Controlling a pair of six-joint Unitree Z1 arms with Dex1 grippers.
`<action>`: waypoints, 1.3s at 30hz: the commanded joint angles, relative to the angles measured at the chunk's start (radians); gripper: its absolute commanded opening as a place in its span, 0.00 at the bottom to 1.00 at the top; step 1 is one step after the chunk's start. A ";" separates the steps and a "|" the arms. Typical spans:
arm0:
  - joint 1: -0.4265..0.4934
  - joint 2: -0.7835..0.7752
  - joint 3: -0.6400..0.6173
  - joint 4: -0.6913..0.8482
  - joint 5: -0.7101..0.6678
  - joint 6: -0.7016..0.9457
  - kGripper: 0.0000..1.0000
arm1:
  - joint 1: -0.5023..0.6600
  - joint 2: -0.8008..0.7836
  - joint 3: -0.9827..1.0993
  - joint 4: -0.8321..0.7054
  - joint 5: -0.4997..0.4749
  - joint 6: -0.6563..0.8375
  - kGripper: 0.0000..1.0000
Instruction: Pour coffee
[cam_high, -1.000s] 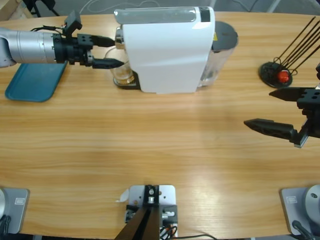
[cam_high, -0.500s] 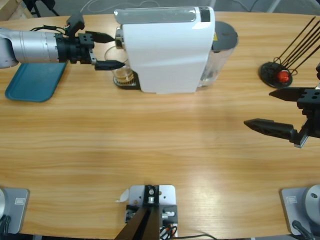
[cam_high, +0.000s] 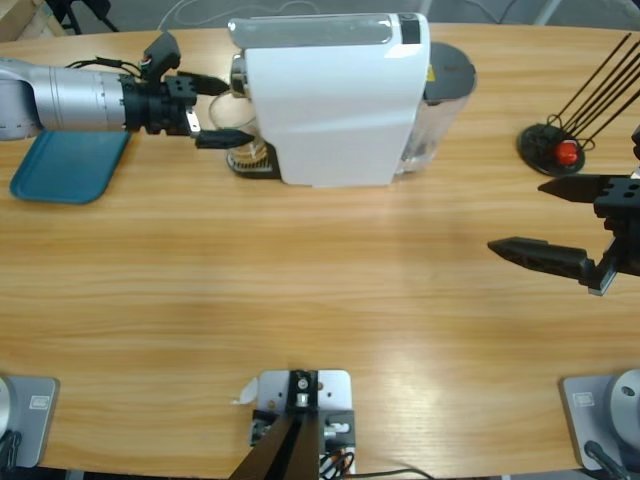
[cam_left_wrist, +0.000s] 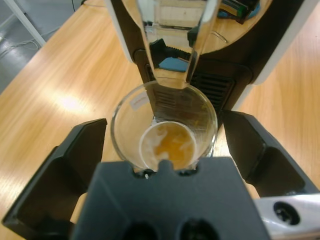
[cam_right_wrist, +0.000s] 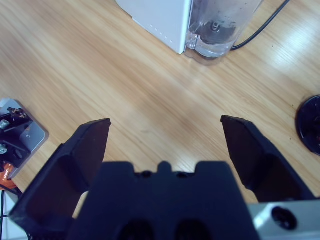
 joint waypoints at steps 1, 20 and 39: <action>-0.032 0.046 -0.042 0.081 0.011 -0.008 0.72 | -0.010 0.021 0.014 -0.004 0.018 -0.009 1.00; 0.005 0.030 -0.020 0.090 0.018 -0.006 0.00 | -0.014 0.009 0.016 -0.004 0.016 -0.011 1.00; 0.339 -0.458 0.228 0.108 0.333 -0.225 0.00 | -0.018 -0.016 0.025 -0.007 0.014 -0.014 1.00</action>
